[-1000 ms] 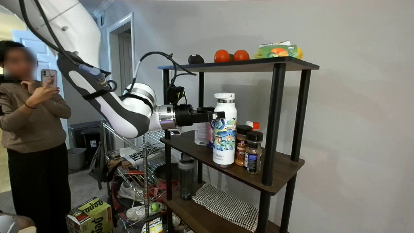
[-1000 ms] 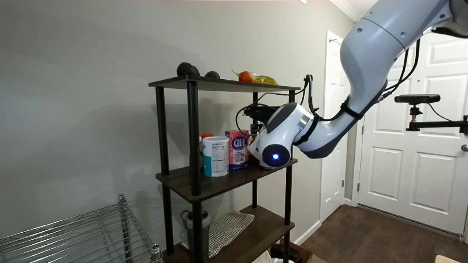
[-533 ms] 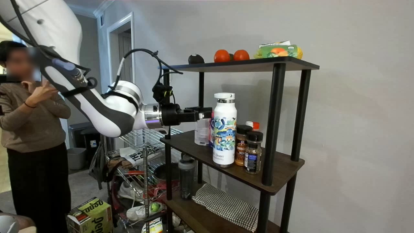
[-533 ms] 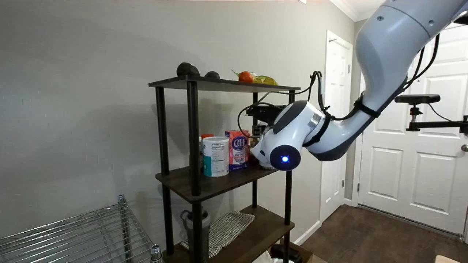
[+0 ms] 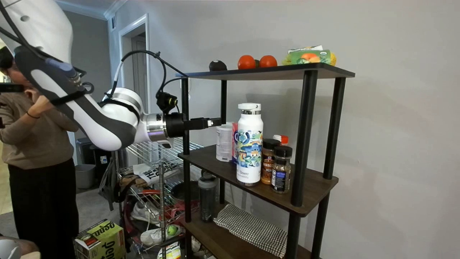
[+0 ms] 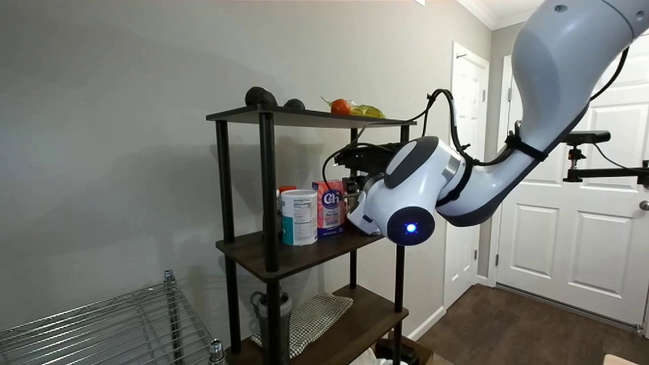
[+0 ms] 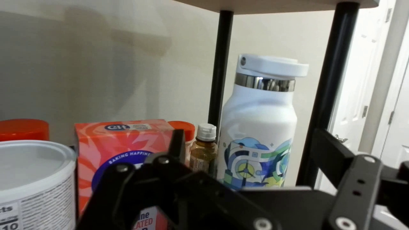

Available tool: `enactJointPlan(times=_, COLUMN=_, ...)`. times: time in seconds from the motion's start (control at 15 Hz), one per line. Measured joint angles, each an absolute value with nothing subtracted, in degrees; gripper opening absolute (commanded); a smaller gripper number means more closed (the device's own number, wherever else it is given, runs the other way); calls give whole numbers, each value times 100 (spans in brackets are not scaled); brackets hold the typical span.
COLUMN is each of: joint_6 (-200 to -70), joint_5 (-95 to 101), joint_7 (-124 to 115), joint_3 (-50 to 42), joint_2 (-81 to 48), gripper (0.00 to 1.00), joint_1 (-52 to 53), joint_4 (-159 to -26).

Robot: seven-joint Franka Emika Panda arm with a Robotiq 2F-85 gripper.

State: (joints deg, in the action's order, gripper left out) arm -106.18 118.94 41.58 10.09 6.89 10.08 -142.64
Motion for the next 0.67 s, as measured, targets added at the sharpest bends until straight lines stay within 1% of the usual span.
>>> enactJointPlan(times=0.67, joint_6=-11897, joint_5=12888, joint_7=4248, joint_3=1141, joint_2=846, gripper=100, joint_1=1154, joint_4=-14303)
